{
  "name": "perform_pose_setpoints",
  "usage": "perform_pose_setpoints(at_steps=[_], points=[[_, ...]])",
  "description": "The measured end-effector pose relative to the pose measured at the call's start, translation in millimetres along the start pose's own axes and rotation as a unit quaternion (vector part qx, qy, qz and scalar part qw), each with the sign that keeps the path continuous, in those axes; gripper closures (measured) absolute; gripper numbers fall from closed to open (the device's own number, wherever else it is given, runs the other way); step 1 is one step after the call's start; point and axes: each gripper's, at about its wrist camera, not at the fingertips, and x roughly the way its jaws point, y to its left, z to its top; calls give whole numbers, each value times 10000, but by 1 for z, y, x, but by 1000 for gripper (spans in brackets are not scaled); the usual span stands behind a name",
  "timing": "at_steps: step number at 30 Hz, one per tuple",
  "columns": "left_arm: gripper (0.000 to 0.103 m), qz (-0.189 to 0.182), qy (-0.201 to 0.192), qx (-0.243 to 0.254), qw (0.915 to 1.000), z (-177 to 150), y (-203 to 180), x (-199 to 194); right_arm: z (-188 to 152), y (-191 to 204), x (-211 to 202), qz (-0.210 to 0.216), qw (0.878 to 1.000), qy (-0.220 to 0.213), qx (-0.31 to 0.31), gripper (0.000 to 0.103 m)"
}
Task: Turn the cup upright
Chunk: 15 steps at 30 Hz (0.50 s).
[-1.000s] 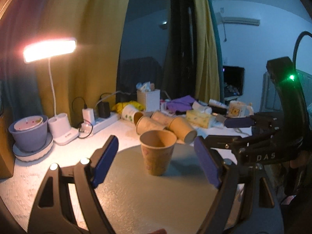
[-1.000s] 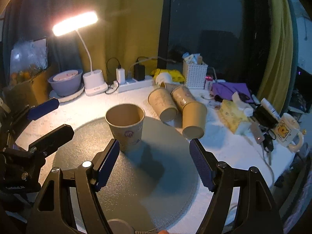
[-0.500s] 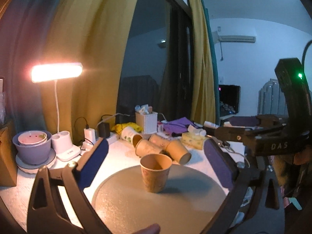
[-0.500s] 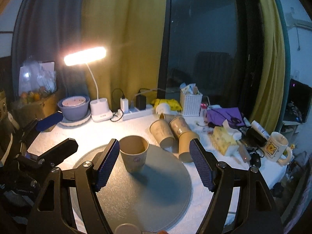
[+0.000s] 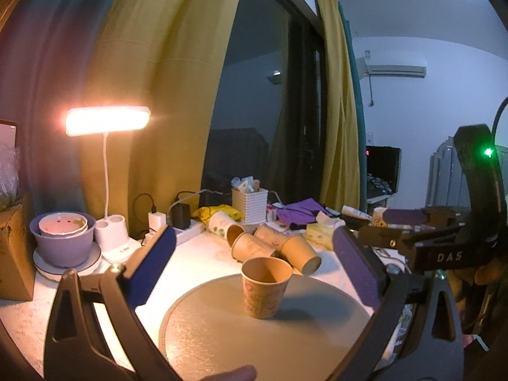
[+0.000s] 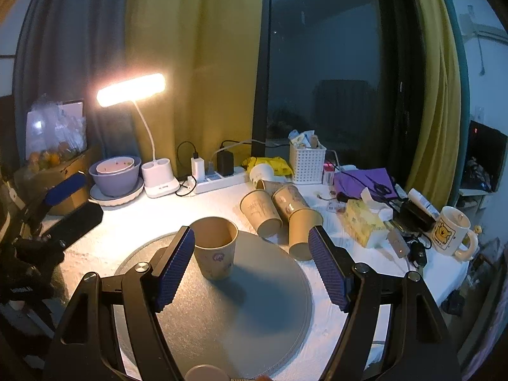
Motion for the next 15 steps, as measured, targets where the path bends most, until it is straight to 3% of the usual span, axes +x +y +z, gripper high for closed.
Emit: perform_pose_setpoints(at_steps=[15], points=[[3, -33, 73, 6, 10000, -2, -2, 1, -1, 1, 4, 17, 10000, 48, 2, 26]])
